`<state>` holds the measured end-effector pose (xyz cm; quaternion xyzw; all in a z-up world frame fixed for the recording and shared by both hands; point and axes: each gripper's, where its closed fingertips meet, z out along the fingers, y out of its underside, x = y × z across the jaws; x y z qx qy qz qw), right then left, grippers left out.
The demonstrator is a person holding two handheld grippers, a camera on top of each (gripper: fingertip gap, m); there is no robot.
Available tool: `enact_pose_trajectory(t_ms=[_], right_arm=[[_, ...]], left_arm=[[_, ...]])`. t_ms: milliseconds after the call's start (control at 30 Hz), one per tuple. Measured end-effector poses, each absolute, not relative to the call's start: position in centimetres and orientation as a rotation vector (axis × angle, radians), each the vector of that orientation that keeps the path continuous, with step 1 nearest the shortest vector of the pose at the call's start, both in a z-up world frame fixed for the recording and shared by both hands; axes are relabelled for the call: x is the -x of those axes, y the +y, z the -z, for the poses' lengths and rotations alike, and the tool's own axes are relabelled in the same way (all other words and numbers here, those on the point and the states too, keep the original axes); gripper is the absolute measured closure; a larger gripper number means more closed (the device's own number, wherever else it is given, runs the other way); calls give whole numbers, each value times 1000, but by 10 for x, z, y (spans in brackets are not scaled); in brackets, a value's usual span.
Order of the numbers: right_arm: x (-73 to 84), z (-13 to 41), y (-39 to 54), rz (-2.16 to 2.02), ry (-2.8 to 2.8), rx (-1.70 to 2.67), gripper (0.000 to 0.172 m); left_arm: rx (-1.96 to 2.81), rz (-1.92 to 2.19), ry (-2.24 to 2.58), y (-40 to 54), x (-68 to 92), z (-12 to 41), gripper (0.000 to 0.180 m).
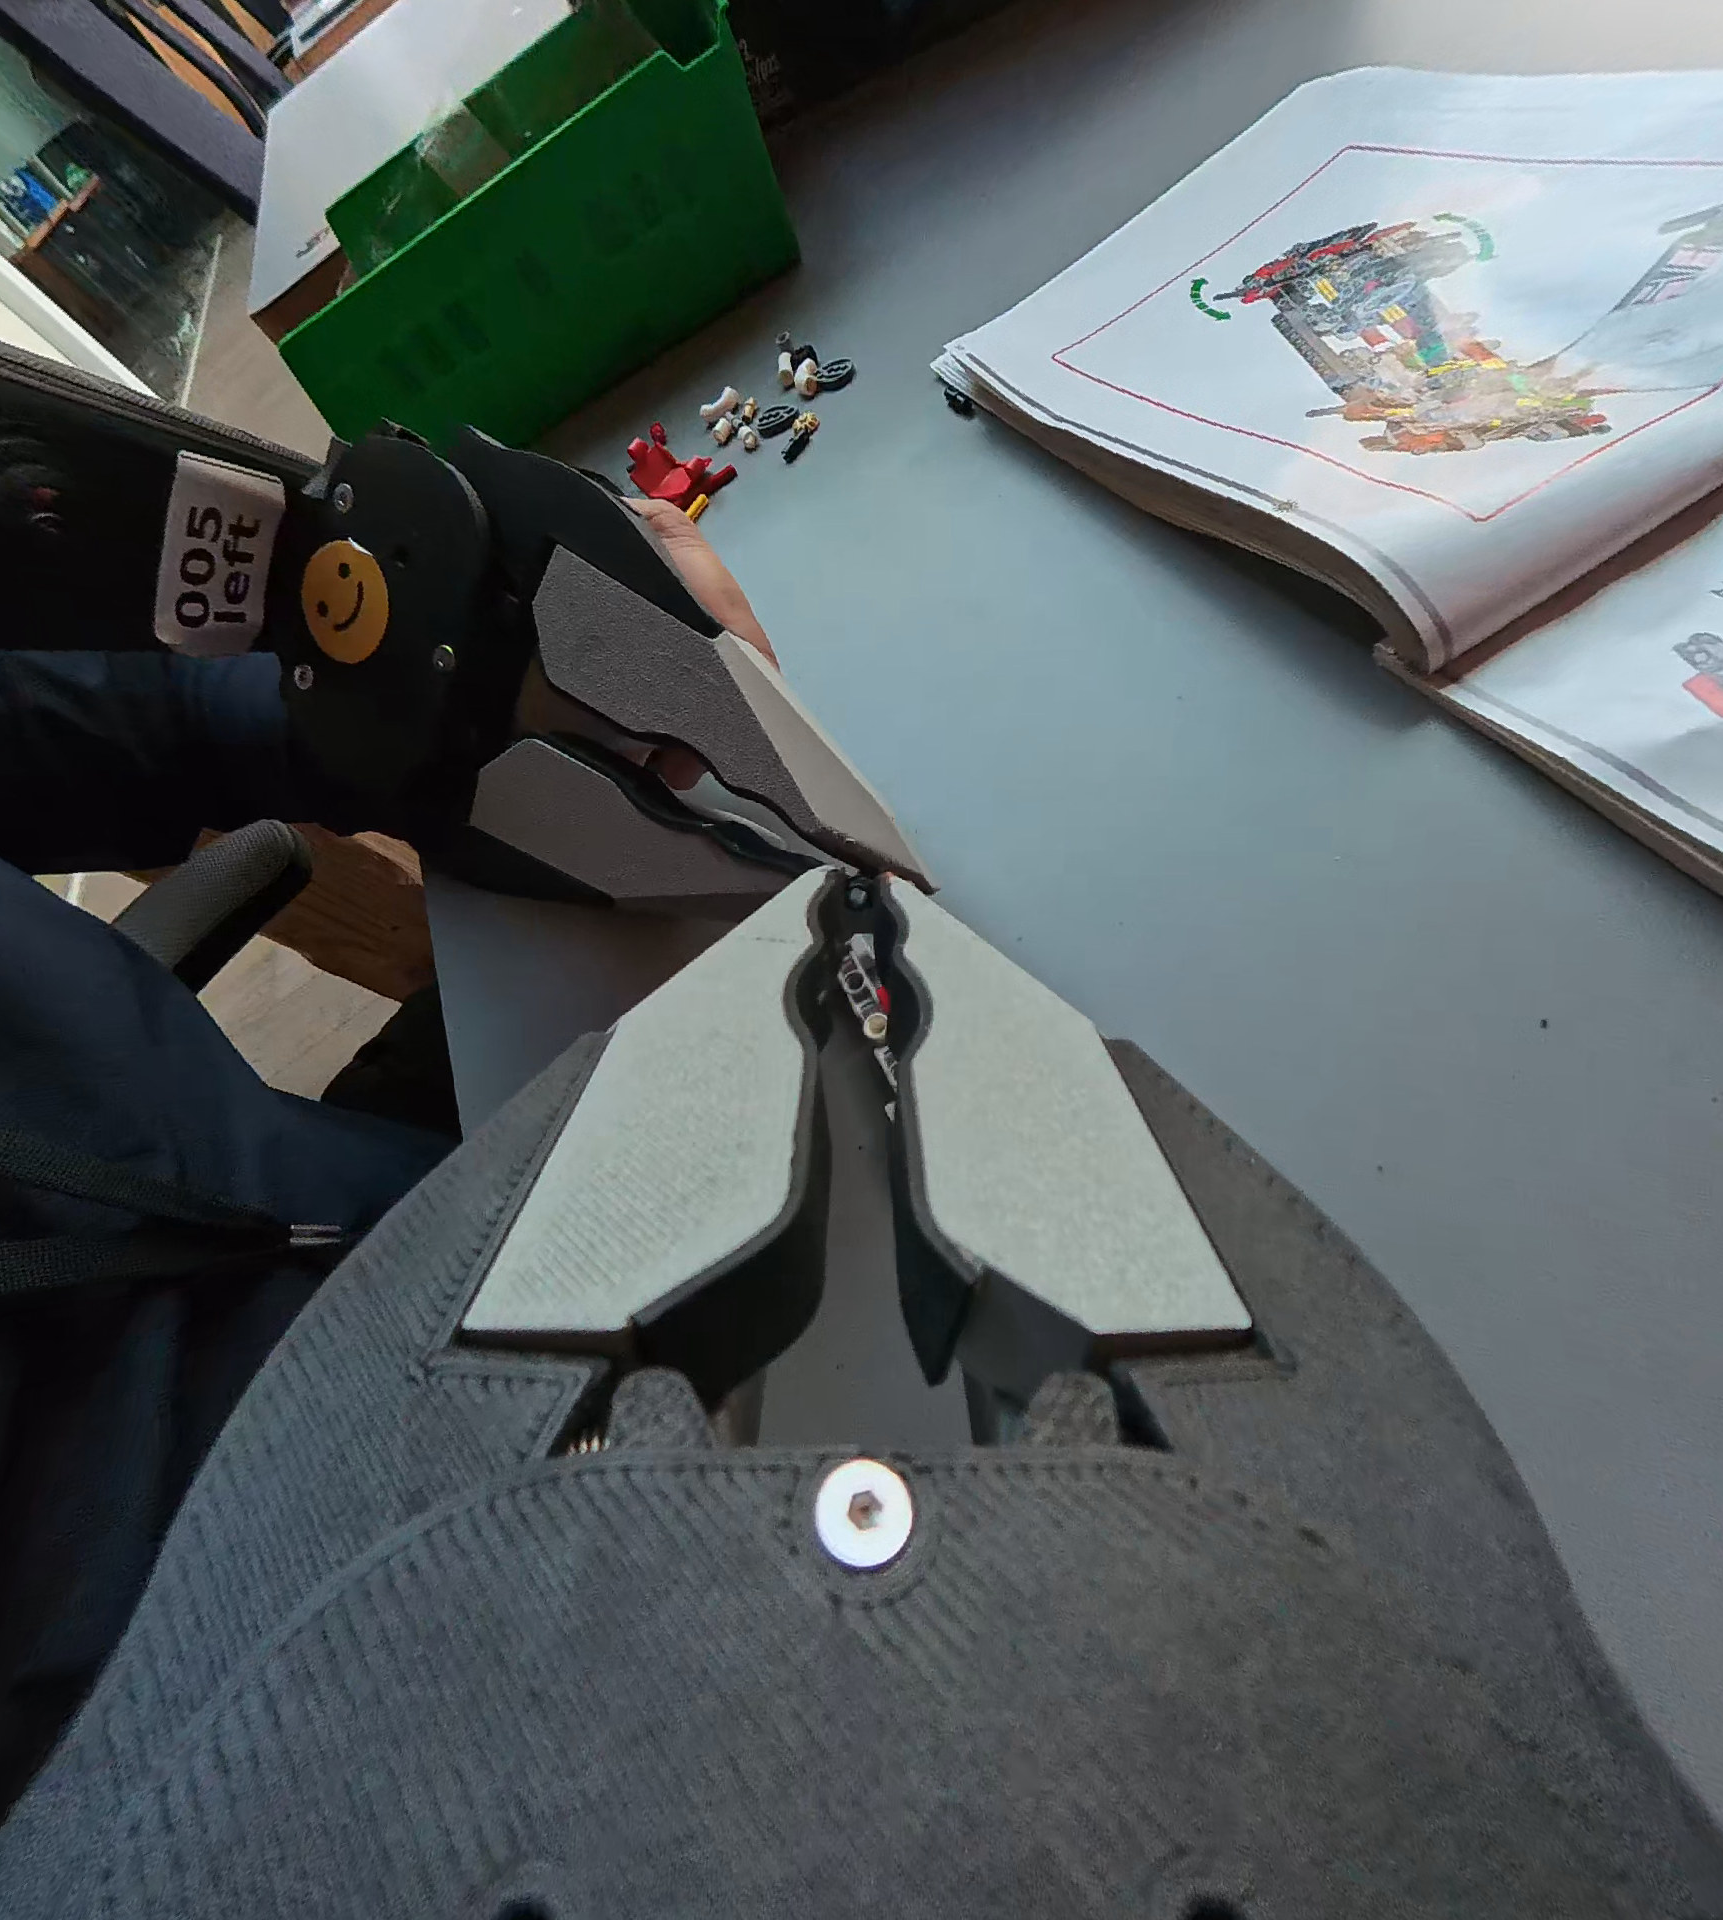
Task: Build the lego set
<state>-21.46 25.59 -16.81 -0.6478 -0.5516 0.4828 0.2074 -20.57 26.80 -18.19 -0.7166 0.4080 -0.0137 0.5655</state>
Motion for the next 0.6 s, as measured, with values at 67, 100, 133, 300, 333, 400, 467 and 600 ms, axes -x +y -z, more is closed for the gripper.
enact_pose_trajectory(t_ms=[67, 100, 133, 300, 333, 400, 467, 600], right_arm=[[215, 168, 256, -1355, -1535, 1807, 169], [215, 168, 255, -1358, -1539, 1805, 168], [215, 169, 254, -1362, -1546, 1810, 165], [216, 170, 255, -1317, -1557, 1799, 170], [216, 170, 255, -1314, -1561, 1796, 170], [216, 169, 255, -1328, -1560, 1798, 170], [216, 168, 255, -1345, -1549, 1801, 170], [216, 168, 255, -1337, -1546, 1797, 170]], left_arm=[[1685, 26, 961, 268, 206, 182, 179], [1683, 27, 961, 268, 206, 182, 179], [1671, 24, 958, 268, 205, 180, 179], [1679, 29, 960, 268, 205, 181, 179], [1678, 33, 960, 268, 205, 181, 179], [1674, 31, 959, 268, 205, 180, 179], [1673, 33, 956, 268, 205, 179, 179], [1678, 36, 953, 269, 205, 180, 179]])
